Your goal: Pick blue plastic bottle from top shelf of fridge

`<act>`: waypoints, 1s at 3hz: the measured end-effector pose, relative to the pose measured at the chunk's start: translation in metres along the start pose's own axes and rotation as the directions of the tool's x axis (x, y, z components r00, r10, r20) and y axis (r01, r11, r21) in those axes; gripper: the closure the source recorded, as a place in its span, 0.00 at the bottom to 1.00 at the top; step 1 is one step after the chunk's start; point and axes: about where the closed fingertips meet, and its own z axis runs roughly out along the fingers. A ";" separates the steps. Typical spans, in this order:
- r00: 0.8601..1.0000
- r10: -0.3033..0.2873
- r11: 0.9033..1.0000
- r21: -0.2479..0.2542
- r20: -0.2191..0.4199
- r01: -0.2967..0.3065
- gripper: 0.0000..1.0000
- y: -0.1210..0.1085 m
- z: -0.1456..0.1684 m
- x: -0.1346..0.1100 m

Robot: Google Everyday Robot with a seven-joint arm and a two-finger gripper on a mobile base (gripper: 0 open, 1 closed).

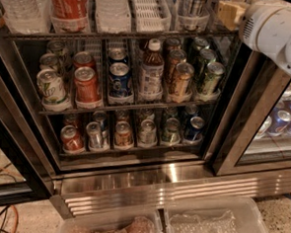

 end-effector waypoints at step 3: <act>1.000 0.003 1.000 0.009 0.006 -0.003 0.39 -0.003 0.005 -0.005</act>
Offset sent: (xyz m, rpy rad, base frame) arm 0.0097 -0.0010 0.0049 0.0064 0.0004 -0.0167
